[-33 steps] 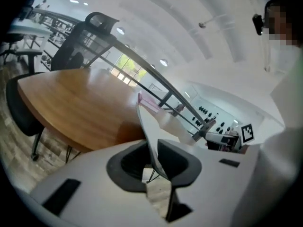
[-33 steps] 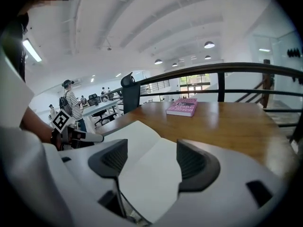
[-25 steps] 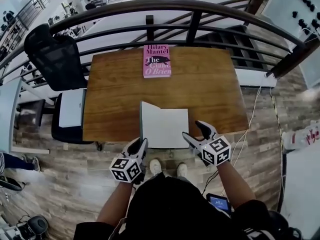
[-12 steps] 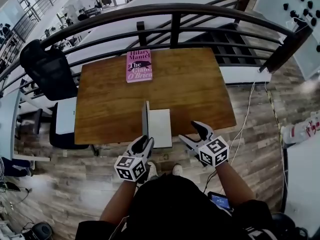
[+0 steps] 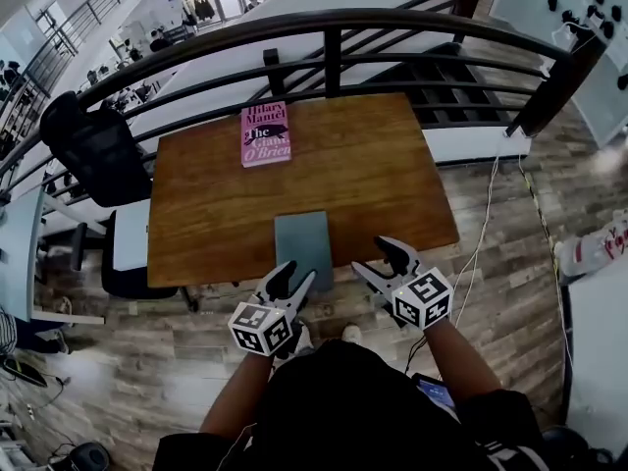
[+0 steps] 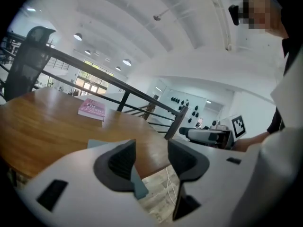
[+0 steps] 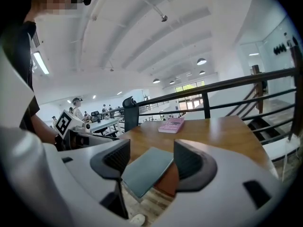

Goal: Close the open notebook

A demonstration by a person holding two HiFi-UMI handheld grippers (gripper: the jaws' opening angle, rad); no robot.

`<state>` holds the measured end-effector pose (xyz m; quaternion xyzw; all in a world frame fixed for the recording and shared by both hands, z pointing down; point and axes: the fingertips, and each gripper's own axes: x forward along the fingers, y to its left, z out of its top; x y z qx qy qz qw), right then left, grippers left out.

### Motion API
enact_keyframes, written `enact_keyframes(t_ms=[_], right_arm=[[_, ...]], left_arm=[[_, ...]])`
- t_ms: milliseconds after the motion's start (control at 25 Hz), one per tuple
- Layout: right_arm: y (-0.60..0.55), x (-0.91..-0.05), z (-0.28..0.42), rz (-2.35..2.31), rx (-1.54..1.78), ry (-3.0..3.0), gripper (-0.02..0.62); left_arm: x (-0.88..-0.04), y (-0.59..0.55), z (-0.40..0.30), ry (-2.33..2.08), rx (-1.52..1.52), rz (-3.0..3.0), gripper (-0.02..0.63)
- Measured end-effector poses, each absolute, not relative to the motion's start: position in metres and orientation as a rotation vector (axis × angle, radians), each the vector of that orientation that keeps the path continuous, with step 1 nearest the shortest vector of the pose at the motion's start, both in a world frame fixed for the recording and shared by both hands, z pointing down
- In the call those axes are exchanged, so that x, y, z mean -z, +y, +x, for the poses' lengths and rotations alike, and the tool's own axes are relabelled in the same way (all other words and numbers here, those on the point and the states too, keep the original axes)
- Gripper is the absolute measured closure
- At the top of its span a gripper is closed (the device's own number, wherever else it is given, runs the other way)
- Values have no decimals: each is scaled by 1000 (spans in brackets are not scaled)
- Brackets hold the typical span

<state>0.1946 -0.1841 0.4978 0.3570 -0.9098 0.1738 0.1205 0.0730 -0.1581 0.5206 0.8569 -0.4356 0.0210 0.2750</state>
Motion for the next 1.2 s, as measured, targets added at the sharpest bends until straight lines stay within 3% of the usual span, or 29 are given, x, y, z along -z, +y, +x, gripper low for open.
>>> enact_keyframes(t_ms=[80, 200, 600, 920, 1200], right_arm=[[-187, -491, 194, 1068, -501, -2677, 319], [-191, -472, 191, 1123, -491, -2725, 392], [-195, -397, 182, 1184, -262, -2837, 476], [-189, -373, 190, 1273, -249, -2871, 575], [-195, -376, 210, 1387, -307, -2888, 600]], left_arm=[[-512, -161, 64, -1208, -65, 2326, 397], [-494, -170, 45, -1263, -61, 2371, 397], [-421, -190, 2, -1454, -32, 2527, 400], [-366, -171, -28, -1682, 101, 2562, 523], [-374, -151, -45, -1715, 69, 2534, 543]])
